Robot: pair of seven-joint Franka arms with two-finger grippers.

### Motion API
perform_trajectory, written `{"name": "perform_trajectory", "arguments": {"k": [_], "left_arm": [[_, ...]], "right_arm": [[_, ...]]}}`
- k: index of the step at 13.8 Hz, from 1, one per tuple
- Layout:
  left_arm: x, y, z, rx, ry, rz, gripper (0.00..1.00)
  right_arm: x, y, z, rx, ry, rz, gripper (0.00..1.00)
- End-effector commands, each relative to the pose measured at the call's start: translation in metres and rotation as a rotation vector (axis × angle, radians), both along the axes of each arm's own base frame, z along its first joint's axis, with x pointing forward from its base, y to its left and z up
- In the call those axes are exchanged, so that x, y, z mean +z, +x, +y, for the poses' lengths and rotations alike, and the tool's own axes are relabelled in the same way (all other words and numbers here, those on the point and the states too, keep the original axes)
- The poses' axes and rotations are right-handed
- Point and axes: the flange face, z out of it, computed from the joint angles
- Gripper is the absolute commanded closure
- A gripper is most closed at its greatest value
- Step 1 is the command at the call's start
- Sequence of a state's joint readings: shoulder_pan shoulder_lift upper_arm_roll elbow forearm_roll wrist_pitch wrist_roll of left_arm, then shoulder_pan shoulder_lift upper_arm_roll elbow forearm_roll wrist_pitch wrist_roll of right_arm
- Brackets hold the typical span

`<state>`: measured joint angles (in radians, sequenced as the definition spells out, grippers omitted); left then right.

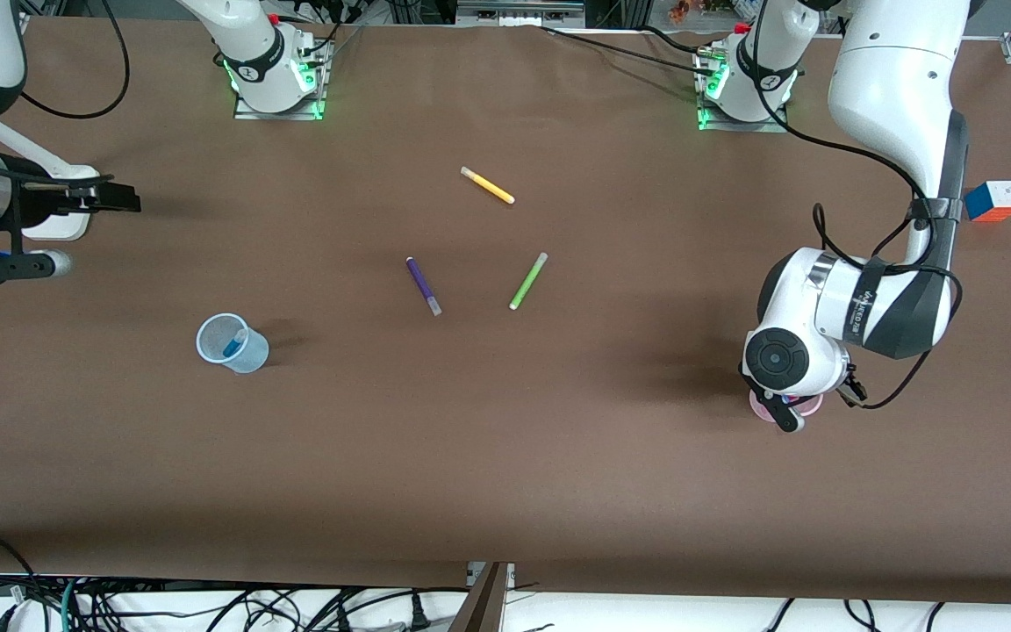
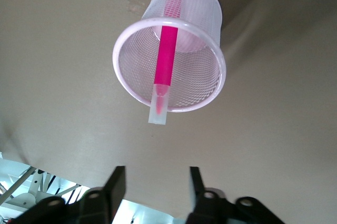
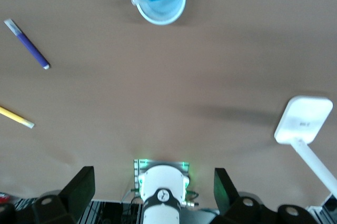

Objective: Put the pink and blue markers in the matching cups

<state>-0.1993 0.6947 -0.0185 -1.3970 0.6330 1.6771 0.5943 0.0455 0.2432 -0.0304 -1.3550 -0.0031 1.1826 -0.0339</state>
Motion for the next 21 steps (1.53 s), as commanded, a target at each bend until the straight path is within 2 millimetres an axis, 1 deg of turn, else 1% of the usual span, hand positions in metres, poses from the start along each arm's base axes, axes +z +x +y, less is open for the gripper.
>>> {"name": "perform_trajectory", "arguments": {"k": [1, 3, 4, 5, 6, 7, 8, 10, 11, 12, 13, 14, 15, 16, 17, 19, 21], "left_arm": [[0.006, 0.003, -0.001, -0.023, 0.024, 0.008, 0.0], [0.01, 0.003, -0.002, -0.016, 0.023, 0.0, 0.0], [0.013, 0.002, -0.002, -0.004, 0.022, -0.004, 0.0], [0.02, -0.001, -0.002, 0.026, 0.023, 0.001, 0.0], [0.031, -0.006, -0.003, 0.094, 0.024, -0.019, 0.0], [0.047, -0.012, -0.005, 0.193, 0.006, -0.058, 0.0], [0.061, -0.019, -0.009, 0.301, -0.027, -0.091, 0.0], [0.098, -0.031, -0.013, 0.506, -0.098, -0.154, 0.0], [0.122, -0.036, -0.012, 0.57, -0.114, -0.196, 0.0], [0.146, -0.042, -0.013, 0.63, -0.127, -0.238, 0.0], [0.156, -0.05, -0.024, 0.677, -0.112, -0.249, 0.0], [0.174, -0.057, -0.035, 0.739, -0.101, -0.284, 0.0], [0.202, -0.064, -0.037, 0.797, -0.115, -0.354, 0.0], [0.217, -0.068, -0.034, 0.829, -0.132, -0.374, 0.0], [0.244, -0.075, -0.024, 0.86, -0.18, -0.394, 0.0], [0.278, -0.088, 0.0, 0.938, -0.287, -0.387, 0.0], [0.307, -0.097, 0.032, 1.017, -0.372, -0.395, 0.0]], "right_arm": [[0.013, -0.005, -0.009, -0.021, -0.04, 0.016, 0.0], [0.028, -0.01, -0.006, -0.015, -0.044, -0.03, 0.0], [0.031, -0.012, -0.007, -0.007, -0.046, -0.059, 0.0], [0.04, -0.02, -0.007, -0.011, -0.046, -0.086, 0.0], [0.052, -0.027, -0.009, -0.012, -0.047, -0.132, 0.0], [0.067, -0.035, -0.012, -0.018, -0.046, -0.184, 0.0], [0.075, -0.041, -0.018, -0.02, -0.045, -0.218, 0.0], [0.088, -0.052, -0.025, -0.031, -0.044, -0.254, 0.0], [0.087, -0.054, -0.034, -0.046, -0.049, -0.26, 0.0], [0.084, -0.052, -0.04, -0.051, -0.049, -0.278, 0.0], [0.078, -0.053, -0.04, -0.067, -0.052, -0.26, 0.0], [0.078, -0.059, -0.039, -0.074, -0.051, -0.257, 0.0], [0.077, -0.06, -0.038, -0.091, -0.052, -0.256, 0.0], [0.077, -0.06, -0.038, -0.101, -0.056, -0.255, 0.0], [0.076, -0.058, -0.038, -0.098, -0.055, -0.253, 0.0], [0.074, -0.055, -0.044, -0.103, -0.052, -0.252, 0.0], [0.076, -0.054, -0.044, -0.103, -0.052, -0.255, 0.0]]}}
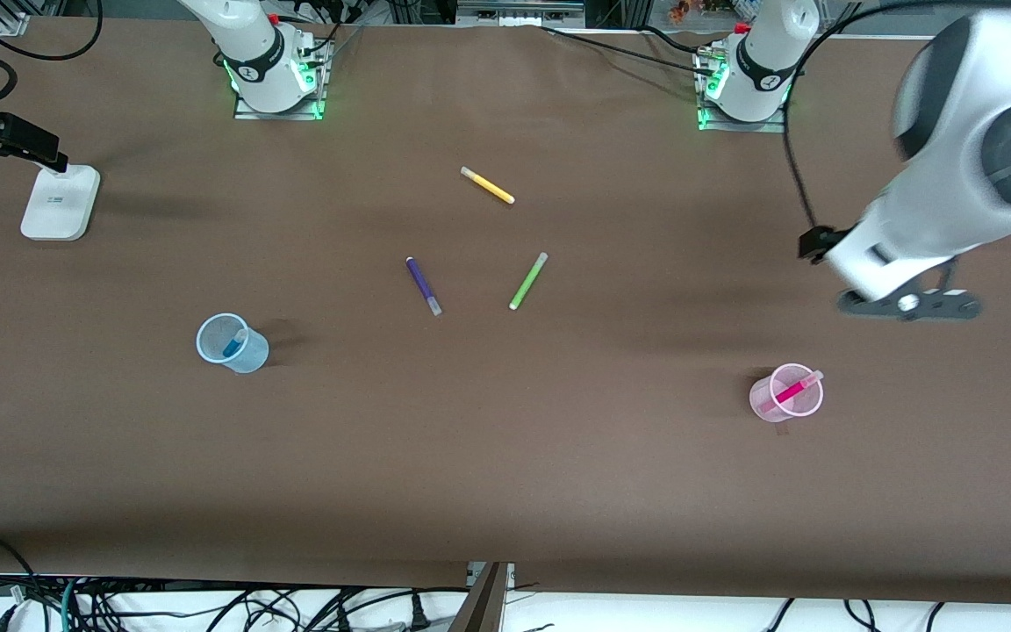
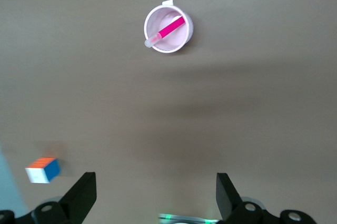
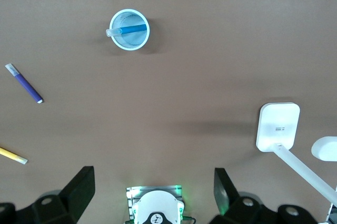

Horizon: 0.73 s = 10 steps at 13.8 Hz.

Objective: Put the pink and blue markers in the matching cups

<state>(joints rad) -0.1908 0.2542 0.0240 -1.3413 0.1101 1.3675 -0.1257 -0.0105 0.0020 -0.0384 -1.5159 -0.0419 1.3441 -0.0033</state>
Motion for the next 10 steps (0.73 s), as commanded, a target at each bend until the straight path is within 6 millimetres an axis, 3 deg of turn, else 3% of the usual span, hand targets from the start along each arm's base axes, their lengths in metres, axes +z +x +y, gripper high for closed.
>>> {"name": "perform_trajectory", "arguments": {"k": [1, 3, 5, 6, 10], "left_arm": [[0.028, -0.018, 0.041, 0.084, -0.09, -0.03, 0.0], [0.033, -0.021, 0.058, 0.111, -0.089, -0.09, 0.0], [0.02, -0.051, 0.086, 0.151, -0.124, -0.208, 0.0], [0.018, -0.061, 0.087, 0.154, -0.131, -0.241, 0.0], [0.016, -0.07, 0.086, 0.152, -0.099, -0.165, 0.0]], "right_arm": [[0.003, -0.003, -0.001, -0.011, -0.006, -0.014, 0.0], [0.005, -0.002, -0.002, -0.011, -0.006, -0.017, 0.0], [0.004, 0.0, -0.003, -0.012, -0.006, -0.016, 0.0], [0.004, 0.0, -0.003, -0.014, -0.006, -0.016, 0.0], [0.004, 0.0, -0.005, -0.02, -0.005, -0.018, 0.0]]}}
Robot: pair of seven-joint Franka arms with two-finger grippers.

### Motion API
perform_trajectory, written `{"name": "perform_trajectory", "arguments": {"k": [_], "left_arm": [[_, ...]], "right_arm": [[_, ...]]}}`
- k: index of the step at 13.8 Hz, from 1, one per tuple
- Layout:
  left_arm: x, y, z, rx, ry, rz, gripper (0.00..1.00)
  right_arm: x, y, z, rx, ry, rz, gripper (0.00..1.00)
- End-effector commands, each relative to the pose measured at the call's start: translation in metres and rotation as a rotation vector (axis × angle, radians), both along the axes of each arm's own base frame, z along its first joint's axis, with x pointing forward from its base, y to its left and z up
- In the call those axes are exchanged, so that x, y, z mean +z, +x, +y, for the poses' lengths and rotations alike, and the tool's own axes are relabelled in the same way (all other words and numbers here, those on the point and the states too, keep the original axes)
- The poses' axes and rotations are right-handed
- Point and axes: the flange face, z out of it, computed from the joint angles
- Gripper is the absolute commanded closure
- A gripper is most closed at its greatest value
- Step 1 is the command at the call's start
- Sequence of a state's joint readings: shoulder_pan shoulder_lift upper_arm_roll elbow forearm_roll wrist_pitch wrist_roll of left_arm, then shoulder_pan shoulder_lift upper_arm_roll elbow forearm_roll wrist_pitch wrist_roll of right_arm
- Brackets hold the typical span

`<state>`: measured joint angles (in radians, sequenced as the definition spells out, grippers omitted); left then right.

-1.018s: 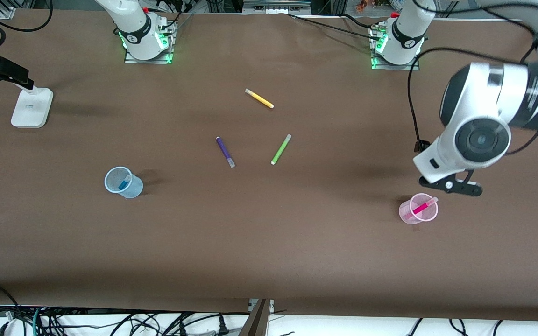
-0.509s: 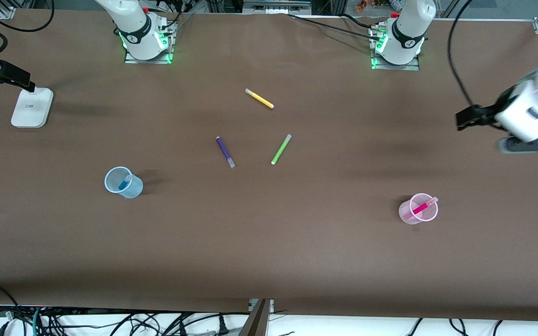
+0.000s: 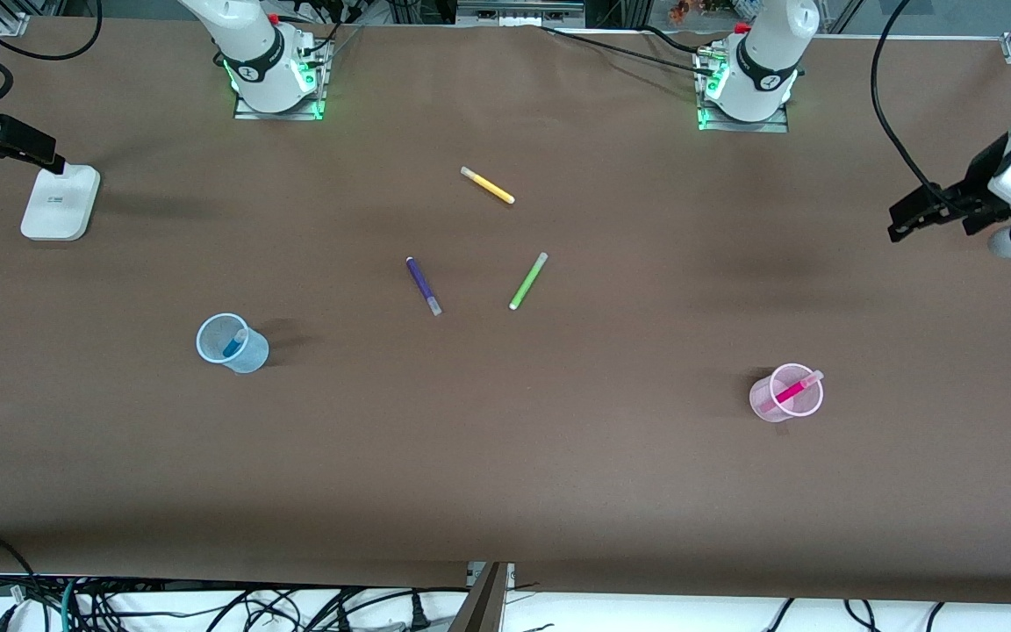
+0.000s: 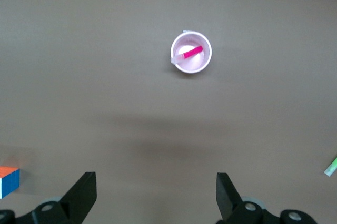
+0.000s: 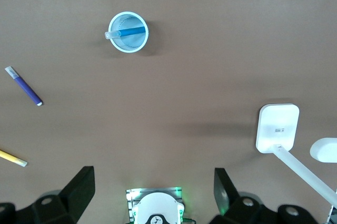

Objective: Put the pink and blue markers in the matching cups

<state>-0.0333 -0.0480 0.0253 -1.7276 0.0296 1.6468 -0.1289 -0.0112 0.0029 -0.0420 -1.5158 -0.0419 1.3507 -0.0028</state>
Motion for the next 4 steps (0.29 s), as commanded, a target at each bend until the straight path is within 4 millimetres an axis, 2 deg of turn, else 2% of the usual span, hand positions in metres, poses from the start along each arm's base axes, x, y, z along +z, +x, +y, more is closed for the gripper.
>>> {"name": "perform_trajectory", "arguments": {"k": [1, 2, 4], "left_arm": [[0.0009, -0.0129, -0.0083, -0.016, 0.031, 0.038, 0.0], [0.0005, -0.0133, -0.017, -0.039, 0.062, 0.043, 0.0], [0.0004, -0.0127, -0.0155, -0.038, 0.063, 0.043, 0.0]], "right_arm": [[0.0043, -0.0013, -0.0022, -0.015, -0.005, -0.013, 0.0], [0.0056, -0.0007, -0.0022, -0.014, -0.005, -0.016, 0.0], [0.0031, 0.0012, -0.0016, -0.011, -0.006, -0.012, 0.0]]}}
